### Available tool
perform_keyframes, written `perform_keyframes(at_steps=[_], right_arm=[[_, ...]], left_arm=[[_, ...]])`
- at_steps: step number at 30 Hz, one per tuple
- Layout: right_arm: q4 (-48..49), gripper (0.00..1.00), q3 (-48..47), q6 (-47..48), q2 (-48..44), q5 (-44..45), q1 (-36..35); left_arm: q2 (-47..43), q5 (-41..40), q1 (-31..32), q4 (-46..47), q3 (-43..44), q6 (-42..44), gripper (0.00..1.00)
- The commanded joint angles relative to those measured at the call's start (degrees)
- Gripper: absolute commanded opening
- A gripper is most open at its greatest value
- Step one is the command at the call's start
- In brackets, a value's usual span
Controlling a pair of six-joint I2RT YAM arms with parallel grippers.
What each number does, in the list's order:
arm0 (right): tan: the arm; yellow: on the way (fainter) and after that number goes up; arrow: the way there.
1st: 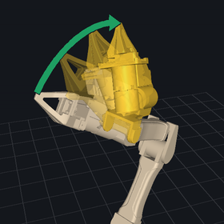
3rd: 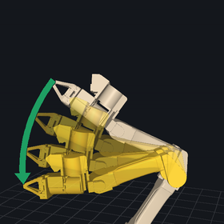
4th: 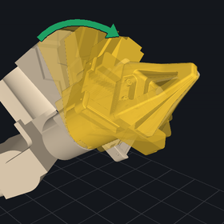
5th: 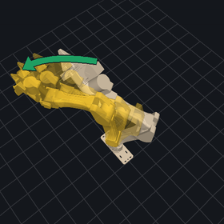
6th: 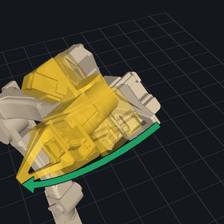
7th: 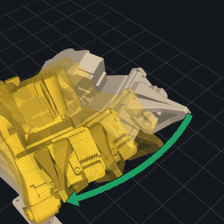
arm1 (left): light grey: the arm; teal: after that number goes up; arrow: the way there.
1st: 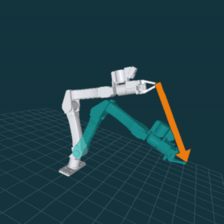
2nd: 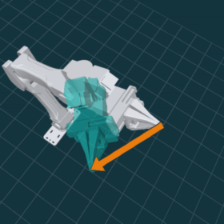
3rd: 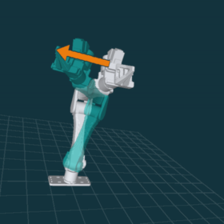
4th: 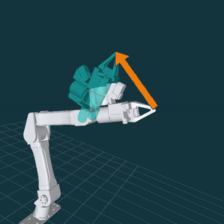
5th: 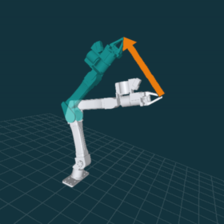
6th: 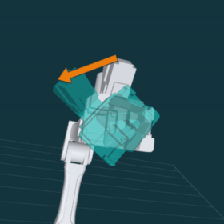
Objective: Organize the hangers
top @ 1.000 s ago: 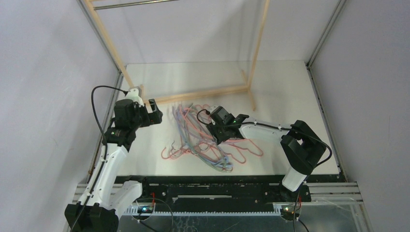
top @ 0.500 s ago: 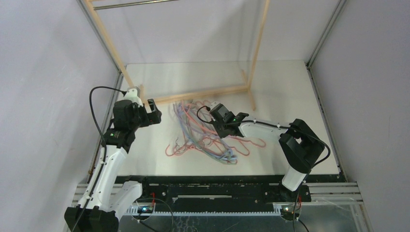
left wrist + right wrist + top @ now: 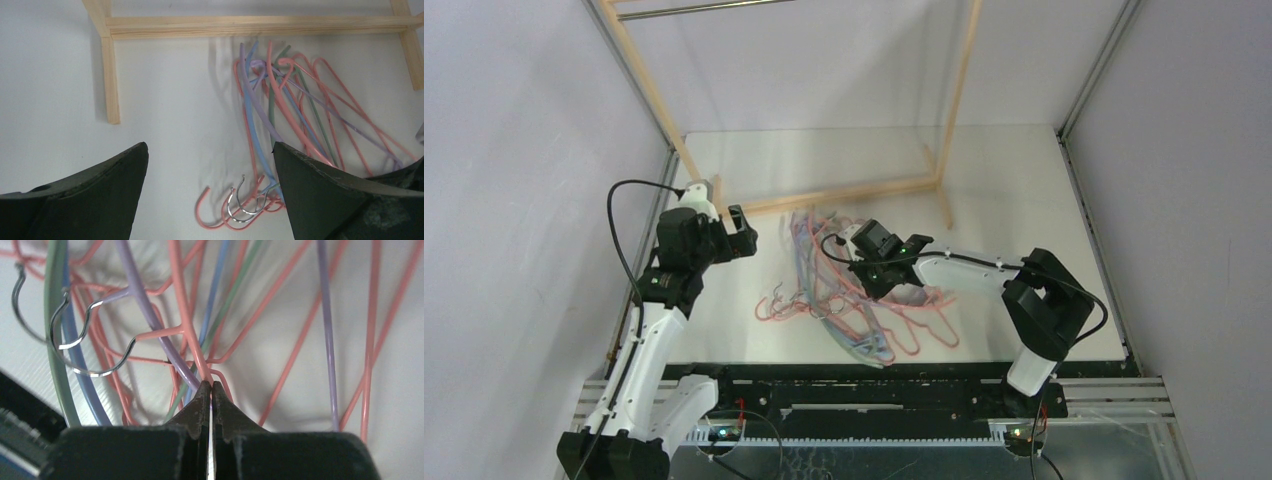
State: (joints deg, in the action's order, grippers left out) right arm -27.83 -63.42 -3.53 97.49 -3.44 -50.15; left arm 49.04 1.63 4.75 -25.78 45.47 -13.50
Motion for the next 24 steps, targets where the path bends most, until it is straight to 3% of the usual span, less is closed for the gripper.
perform_keyframes(at_steps=[1, 6, 9, 11, 17, 24], right_arm=[[-6.48, 0.0, -3.56, 0.75, 1.37, -6.73, -2.92], [-7.64, 0.27, -4.72, -1.0, -0.42, -0.64, -3.12], [-8.94, 0.34, -5.04, -1.43, -1.34, 2.19, -2.98], [-9.76, 0.44, -4.99, -1.64, -2.01, 3.67, -2.98], [-10.64, 0.45, -4.43, -2.24, -1.41, 6.35, -2.57], [-7.35, 0.45, -2.03, -2.01, -0.57, 1.64, -2.61]], left_arm=[[-1.98, -0.77, 0.22, 1.03, -1.51, 0.16, 1.0], [-2.8, -1.38, 0.25, 0.51, -1.93, 0.13, 1.0], [-3.06, -1.62, 0.19, 0.31, -1.96, 0.2, 1.0], [-3.29, -1.75, 0.25, 0.39, -2.1, 0.19, 1.0], [-3.33, -1.8, 0.25, 0.62, -2.06, -0.03, 1.0], [-3.76, -2.4, 0.25, 0.05, -2.14, 0.14, 1.0]])
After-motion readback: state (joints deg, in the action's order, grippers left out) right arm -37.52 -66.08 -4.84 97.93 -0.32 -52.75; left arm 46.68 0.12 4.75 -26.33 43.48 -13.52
